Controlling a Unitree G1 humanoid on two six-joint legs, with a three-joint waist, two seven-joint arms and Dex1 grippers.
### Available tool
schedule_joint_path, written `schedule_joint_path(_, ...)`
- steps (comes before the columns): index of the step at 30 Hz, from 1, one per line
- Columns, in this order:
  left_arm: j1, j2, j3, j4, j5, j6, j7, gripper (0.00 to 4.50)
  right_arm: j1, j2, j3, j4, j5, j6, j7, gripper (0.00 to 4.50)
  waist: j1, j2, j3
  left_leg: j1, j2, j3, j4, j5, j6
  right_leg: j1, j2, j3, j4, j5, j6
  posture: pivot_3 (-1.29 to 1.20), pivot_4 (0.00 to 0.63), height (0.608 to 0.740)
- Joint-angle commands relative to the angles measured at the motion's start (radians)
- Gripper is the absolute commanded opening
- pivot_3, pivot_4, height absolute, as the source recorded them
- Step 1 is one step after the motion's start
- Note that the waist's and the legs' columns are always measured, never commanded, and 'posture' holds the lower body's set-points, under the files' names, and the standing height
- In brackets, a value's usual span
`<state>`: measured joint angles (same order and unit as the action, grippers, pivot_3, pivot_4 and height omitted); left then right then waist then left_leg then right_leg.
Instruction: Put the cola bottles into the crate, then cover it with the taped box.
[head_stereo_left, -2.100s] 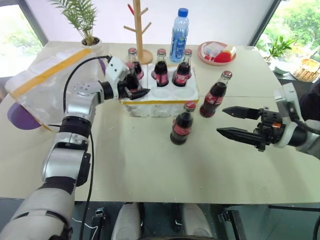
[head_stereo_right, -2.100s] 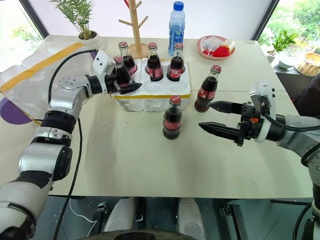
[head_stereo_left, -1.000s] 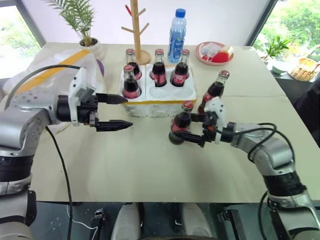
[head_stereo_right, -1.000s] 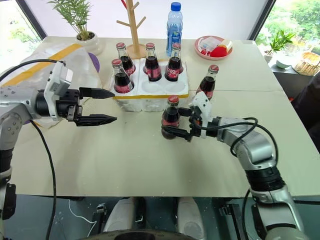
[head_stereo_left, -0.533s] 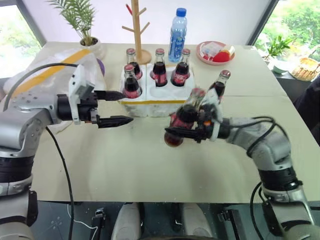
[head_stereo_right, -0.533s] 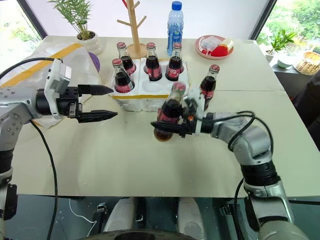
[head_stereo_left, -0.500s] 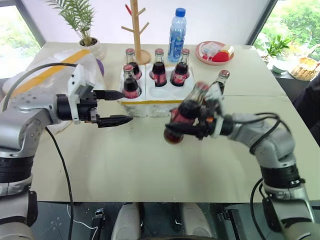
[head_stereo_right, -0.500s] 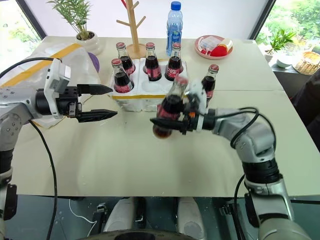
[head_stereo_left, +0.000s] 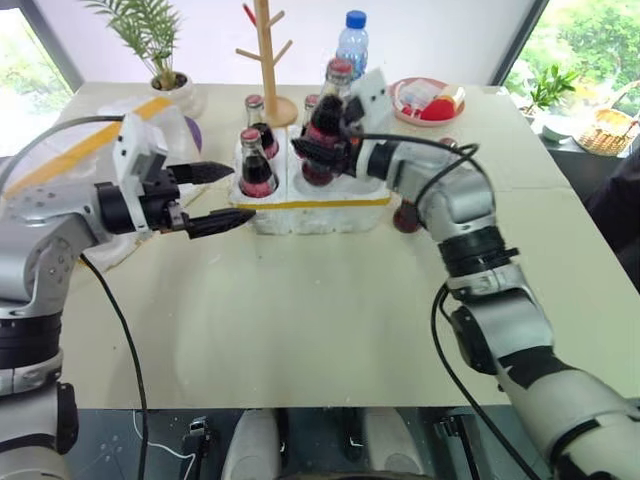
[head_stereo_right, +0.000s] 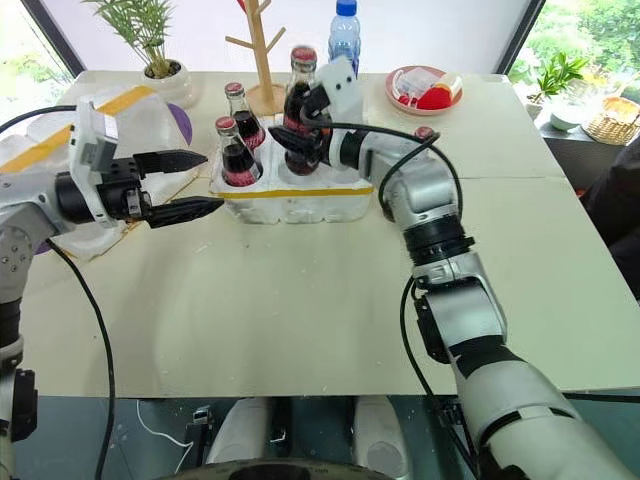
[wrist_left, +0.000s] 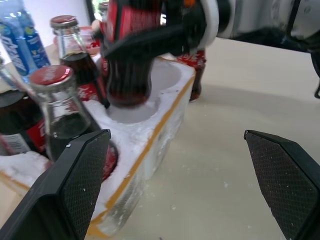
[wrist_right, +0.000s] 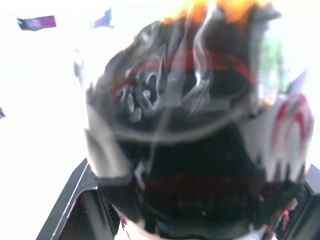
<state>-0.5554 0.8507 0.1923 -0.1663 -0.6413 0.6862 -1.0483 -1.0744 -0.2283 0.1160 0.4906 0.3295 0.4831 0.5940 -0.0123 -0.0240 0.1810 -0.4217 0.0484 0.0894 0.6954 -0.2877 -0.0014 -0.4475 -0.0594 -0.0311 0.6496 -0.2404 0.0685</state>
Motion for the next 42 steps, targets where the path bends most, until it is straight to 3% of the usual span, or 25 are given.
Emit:
schedule_joint_path(1,0.003,0.015,0.046,-0.023,-0.008,-0.021,0.017,4.50,-0.045,0.027,-0.007,0.006,-0.013,-0.031,0.038,2.85,-0.003,0.000,0.000,-0.002,0.000,0.000,0.000,0.000,0.000,-0.002,-0.001,0.000,0.000,0.000,0.000,0.00,0.150,0.740)
schedule_joint_path(9,0.010,0.008,0.038,-0.030,0.002,-0.037,0.035,4.50,-0.007,0.105,0.028,0.140,-0.110,-0.074,0.032,2.85,-0.009,0.000,0.000,-0.004,0.000,0.002,0.001,0.001,-0.001,-0.006,-0.001,0.000,0.001,0.001,0.001,0.00,0.150,0.740)
schedule_joint_path(11,0.004,0.005,0.027,-0.026,0.009,-0.044,0.036,4.50,-0.013,0.117,0.009,0.170,-0.118,-0.077,0.014,3.92,-0.011,0.000,0.000,-0.002,0.000,0.001,0.001,0.001,-0.002,-0.004,0.000,0.000,0.001,0.001,0.000,0.00,0.150,0.740)
schedule_joint_path(13,-0.005,0.004,0.019,-0.017,0.014,-0.051,0.035,4.50,-0.014,0.116,-0.003,0.165,-0.123,-0.081,0.009,4.41,-0.011,0.000,0.000,0.002,0.000,0.001,0.001,0.000,-0.001,-0.001,0.000,0.001,0.001,0.001,0.000,0.00,0.150,0.740)
schedule_joint_path(19,-0.024,-0.001,0.006,-0.003,0.022,-0.060,0.031,4.50,0.068,0.040,-0.051,-0.110,-0.064,0.056,0.046,4.41,-0.002,0.000,0.000,0.004,0.000,0.000,0.001,-0.001,0.003,0.002,0.000,0.000,0.001,0.001,0.000,0.00,0.150,0.740)
schedule_joint_path(24,-0.024,-0.002,-0.002,0.004,0.022,-0.066,0.021,4.50,0.234,-0.113,-0.136,-0.522,0.042,0.320,0.042,4.41,0.003,0.000,0.000,0.002,0.000,-0.001,0.001,-0.002,0.003,0.002,-0.003,-0.001,0.000,0.001,0.001,0.00,0.150,0.740)
schedule_joint_path(27,-0.032,-0.009,-0.016,0.011,0.017,-0.065,0.010,4.50,0.354,-0.182,-0.227,-0.728,0.106,0.491,-0.019,4.41,0.001,0.000,0.000,0.002,0.000,-0.001,0.001,-0.002,0.004,0.002,-0.003,-0.001,-0.002,0.001,0.001,0.00,0.150,0.740)
schedule_joint_path(31,-0.055,-0.036,-0.050,0.019,0.021,-0.070,-0.004,4.50,0.505,-0.189,-0.374,-0.935,0.167,0.649,-0.125,4.41,0.001,0.000,0.000,0.003,-0.001,-0.001,0.001,-0.003,0.004,0.002,0.000,-0.001,0.000,0.001,0.000,0.00,0.150,0.740)
schedule_joint_path(35,-0.093,-0.078,-0.089,0.043,0.034,-0.083,-0.010,4.50,0.624,-0.169,-0.439,-0.988,0.139,0.638,-0.222,4.41,-0.001,0.000,-0.001,0.005,-0.001,-0.001,0.001,-0.002,0.004,0.003,0.000,0.000,0.000,0.001,0.000,0.00,0.150,0.740)
schedule_joint_path(42,-0.171,-0.109,-0.133,0.114,0.066,-0.114,-0.037,4.50,0.610,-0.161,-0.459,-0.885,0.096,0.528,-0.307,4.41,-0.001,0.000,0.000,0.006,-0.001,-0.001,0.001,-0.002,0.004,0.004,0.001,0.001,0.000,0.001,0.000,0.00,0.150,0.740)
